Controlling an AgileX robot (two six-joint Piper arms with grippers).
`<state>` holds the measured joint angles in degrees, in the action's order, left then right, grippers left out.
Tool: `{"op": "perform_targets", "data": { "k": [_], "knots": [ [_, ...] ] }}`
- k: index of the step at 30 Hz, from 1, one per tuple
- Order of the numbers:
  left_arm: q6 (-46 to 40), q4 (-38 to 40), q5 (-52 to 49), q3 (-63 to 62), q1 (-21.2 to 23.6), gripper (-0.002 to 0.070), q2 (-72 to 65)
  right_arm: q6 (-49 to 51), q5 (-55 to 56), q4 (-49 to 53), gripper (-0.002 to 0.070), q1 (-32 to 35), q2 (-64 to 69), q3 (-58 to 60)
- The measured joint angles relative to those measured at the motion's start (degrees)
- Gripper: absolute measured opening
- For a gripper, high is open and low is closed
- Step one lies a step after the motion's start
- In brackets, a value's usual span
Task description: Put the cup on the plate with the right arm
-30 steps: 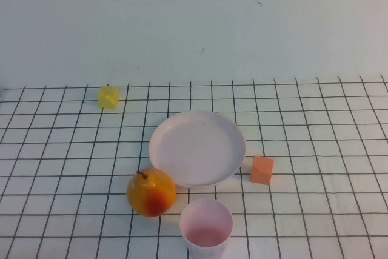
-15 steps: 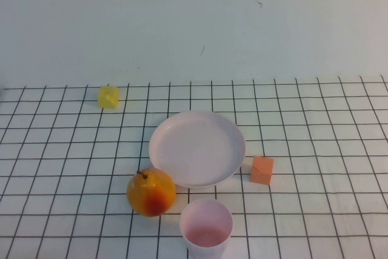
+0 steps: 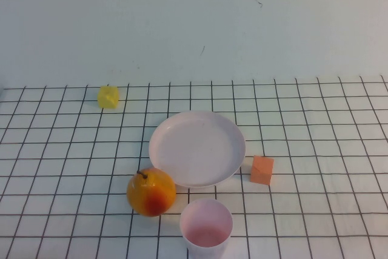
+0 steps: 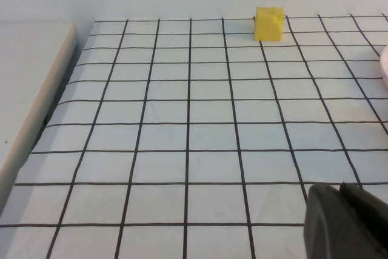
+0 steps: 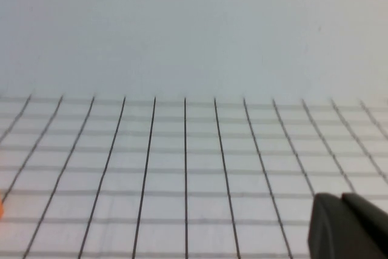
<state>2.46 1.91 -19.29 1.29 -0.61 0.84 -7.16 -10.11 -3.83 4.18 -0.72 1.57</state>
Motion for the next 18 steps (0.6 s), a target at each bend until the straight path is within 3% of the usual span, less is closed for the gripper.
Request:
{"op": "perform_targets", "data": {
  "k": [12, 18],
  "knots": [
    [0.0, 0.0, 0.0, 0.0, 0.0, -0.0003, 0.0, 0.0, 32.85, 0.0, -0.0002, 0.0, 0.0, 0.0],
    [0.0, 0.0, 0.0, 0.0, 0.0, -0.0003, 0.0, 0.0, 39.8, 0.0, -0.0002, 0.0, 0.0, 0.0]
  ]
}}
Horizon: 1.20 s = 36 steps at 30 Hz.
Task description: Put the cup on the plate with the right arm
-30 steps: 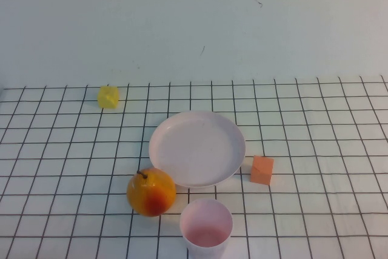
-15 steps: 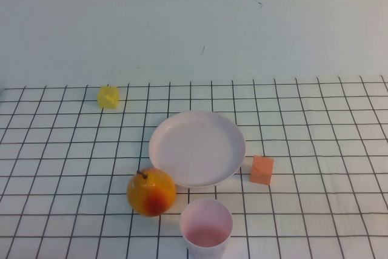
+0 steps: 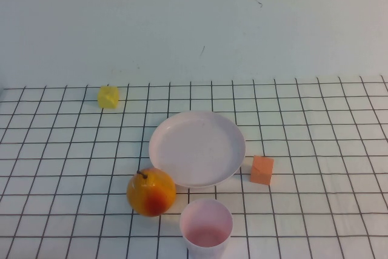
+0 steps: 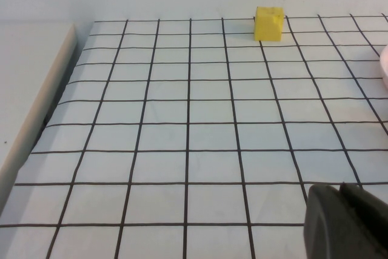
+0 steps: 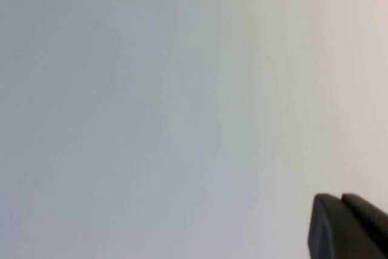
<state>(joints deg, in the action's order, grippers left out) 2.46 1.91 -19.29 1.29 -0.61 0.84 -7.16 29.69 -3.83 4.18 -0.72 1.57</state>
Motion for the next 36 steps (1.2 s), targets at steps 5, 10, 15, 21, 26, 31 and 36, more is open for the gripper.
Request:
{"op": "perform_targets", "data": {
  "k": [5, 10, 15, 21, 26, 31, 36],
  "knots": [
    [0.0, 0.0, 0.0, 0.0, 0.0, -0.0003, 0.0, 0.0, 4.5, 0.0, -0.0002, 0.0, 0.0, 0.0],
    [0.0, 0.0, 0.0, 0.0, 0.0, -0.0003, 0.0, 0.0, 9.26, 0.0, -0.0002, 0.0, 0.0, 0.0],
    [0.0, 0.0, 0.0, 0.0, 0.0, -0.0003, 0.0, 0.11, 9.96, 0.0, -0.0002, 0.0, 0.0, -1.71],
    [0.0, 0.0, 0.0, 0.0, 0.0, -0.0003, 0.0, 0.82, -3.79, 0.22, -0.0002, 0.0, 0.0, -15.38],
    [0.0, 0.0, 0.0, 0.0, 0.0, -0.0003, 0.0, 0.28, -16.19, 0.58, -0.0002, 0.0, 2.63, -28.7],
    [0.0, 0.0, 0.0, 0.0, 0.0, -0.0003, 0.0, -0.99, -18.03, 0.61, -0.0002, 0.0, 9.67, -36.72],
    [0.0, 0.0, 0.0, 0.0, 0.0, -0.0003, 0.0, -0.99, -20.4, 0.71, -0.0002, 0.0, 14.76, -43.1]
  ]
}}
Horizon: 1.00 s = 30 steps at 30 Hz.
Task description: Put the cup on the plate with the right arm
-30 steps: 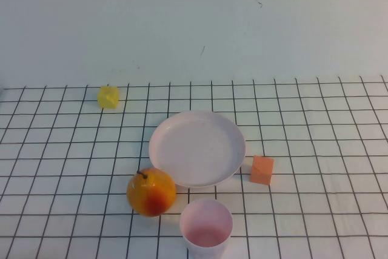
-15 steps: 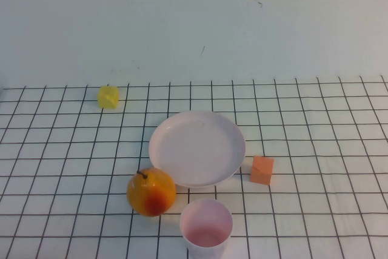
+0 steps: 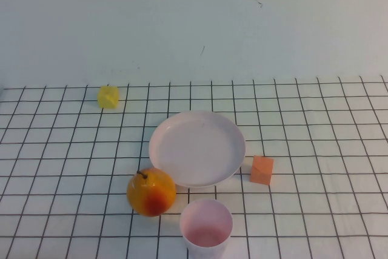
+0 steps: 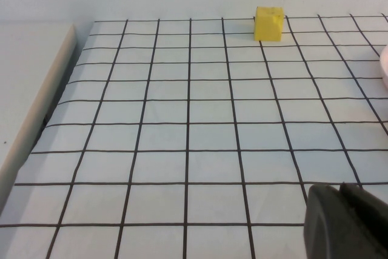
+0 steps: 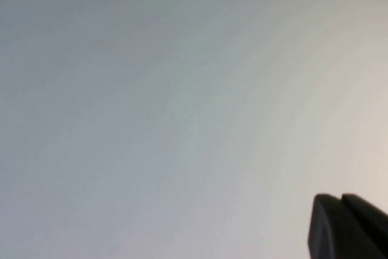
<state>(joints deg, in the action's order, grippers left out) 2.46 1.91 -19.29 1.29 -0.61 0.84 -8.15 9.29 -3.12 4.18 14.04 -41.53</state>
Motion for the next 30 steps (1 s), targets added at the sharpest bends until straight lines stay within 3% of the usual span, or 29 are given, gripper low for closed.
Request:
{"op": "perform_targets", "data": {
  "k": [8, 15, 20, 24, 30],
  "knots": [
    [0.0, 0.0, 0.0, 0.0, 0.0, -0.0003, 0.0, 1.22, -25.31, -0.14, -0.0002, 0.0, 7.92, -12.81],
    [0.0, 0.0, 0.0, 0.0, 0.0, -0.0003, 0.0, -21.64, -53.03, -12.65, -0.0002, 0.0, 20.53, -22.59],
    [0.0, 0.0, 0.0, 0.0, 0.0, -0.0003, 0.0, -27.73, -70.73, -21.04, -0.0002, 0.0, 31.91, -30.22],
    [0.0, 0.0, 0.0, 0.0, 0.0, -0.0003, 0.0, -30.78, -79.31, -26.43, -0.0002, 0.0, 40.92, -33.12],
    [0.0, 0.0, 0.0, 0.0, 0.0, -0.0003, 0.0, -37.11, -80.67, -30.71, -0.0002, -4.23, 53.28, -33.43]
  ]
}}
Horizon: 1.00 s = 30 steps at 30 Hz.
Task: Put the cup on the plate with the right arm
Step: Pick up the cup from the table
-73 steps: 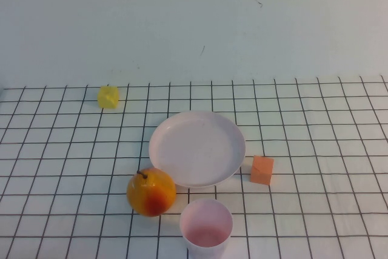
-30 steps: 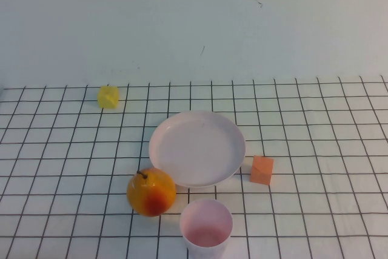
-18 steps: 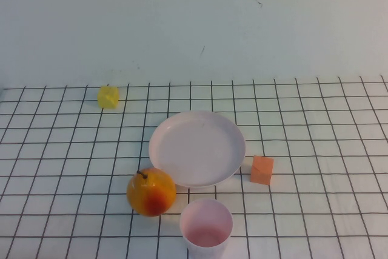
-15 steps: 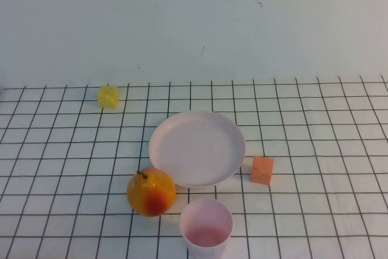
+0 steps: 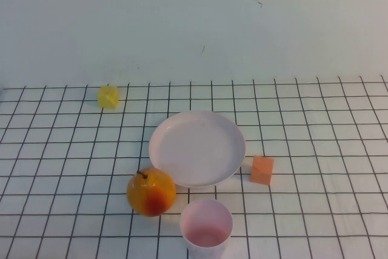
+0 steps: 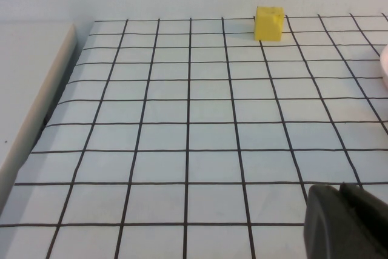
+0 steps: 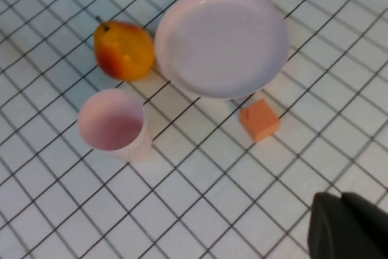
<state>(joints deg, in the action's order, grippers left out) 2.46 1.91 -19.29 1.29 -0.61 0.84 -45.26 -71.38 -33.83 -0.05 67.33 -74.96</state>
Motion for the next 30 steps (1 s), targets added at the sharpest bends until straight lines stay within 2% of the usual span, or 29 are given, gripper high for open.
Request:
{"op": "perform_targets", "data": {
  "k": [8, 14, 20, 24, 28, 30],
  "knots": [
    [0.0, 0.0, 0.0, 0.0, 0.0, -0.0003, 0.0, -1.39, 0.88, -0.04, -0.0002, -16.03, 15.26, 0.0],
    [0.0, 0.0, 0.0, 0.0, 0.0, -0.0003, 0.0, -6.2, 3.15, 0.68, -0.0002, -29.1, 24.27, 0.0],
    [0.0, 0.0, 0.0, 0.0, 0.0, -0.0003, 0.0, -7.64, 7.16, 2.13, 0.002, -35.76, 30.29, -1.11],
    [0.0, 0.0, 0.0, 0.0, 0.0, -0.0003, 0.0, -7.73, 7.88, 2.13, 0.0141, -36.84, 33.16, -2.75],
    [0.0, 0.0, 0.0, 0.0, 0.0, -0.0003, 0.0, -7.88, 10.27, 2.13, 0.0323, -37.33, 35.08, -2.91],
    [0.0, 0.0, 0.0, 0.0, 0.0, -0.0003, 0.0, -7.98, 11.98, 2.13, 0.038, -37.33, 35.86, -2.91]
  ]
}}
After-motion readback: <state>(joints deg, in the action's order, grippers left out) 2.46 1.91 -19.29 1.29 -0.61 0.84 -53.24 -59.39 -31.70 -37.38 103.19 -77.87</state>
